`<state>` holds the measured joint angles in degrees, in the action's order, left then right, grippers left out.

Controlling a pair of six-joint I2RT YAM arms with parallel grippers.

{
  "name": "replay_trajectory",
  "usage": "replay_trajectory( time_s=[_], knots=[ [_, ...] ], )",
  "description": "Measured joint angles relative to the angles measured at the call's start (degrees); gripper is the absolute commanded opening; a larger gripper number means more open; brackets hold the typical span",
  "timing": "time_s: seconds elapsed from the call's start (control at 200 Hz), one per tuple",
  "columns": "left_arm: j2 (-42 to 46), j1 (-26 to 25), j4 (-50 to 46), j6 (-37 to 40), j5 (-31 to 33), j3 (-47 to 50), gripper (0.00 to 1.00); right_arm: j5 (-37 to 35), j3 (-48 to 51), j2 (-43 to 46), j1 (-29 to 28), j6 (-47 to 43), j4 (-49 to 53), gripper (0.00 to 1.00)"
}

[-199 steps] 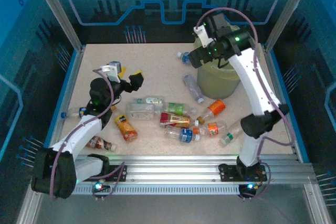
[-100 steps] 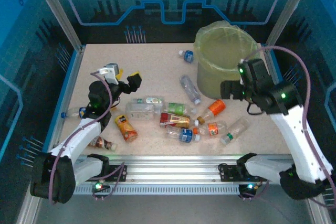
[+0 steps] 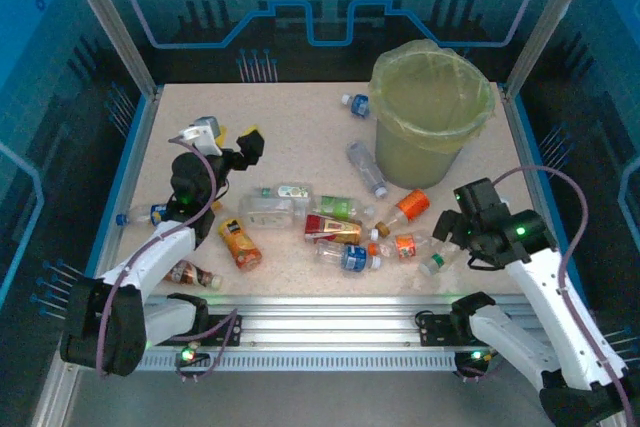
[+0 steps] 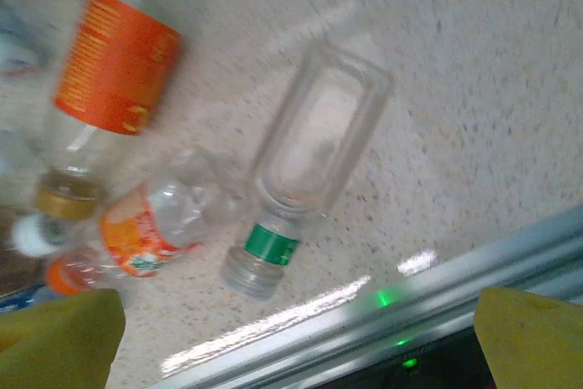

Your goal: Put the plastic bottles in the bin

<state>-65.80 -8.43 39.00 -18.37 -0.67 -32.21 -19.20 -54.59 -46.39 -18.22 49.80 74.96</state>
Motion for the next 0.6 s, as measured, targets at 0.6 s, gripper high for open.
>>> replay_trajectory(
  time_s=[0.6],
  knots=[
    [-5.07,0.0,-2.4,-4.28,0.81,-0.46,0.99,9.42,20.06,-3.69,15.8,4.11,-23.06,1.0]
  ],
)
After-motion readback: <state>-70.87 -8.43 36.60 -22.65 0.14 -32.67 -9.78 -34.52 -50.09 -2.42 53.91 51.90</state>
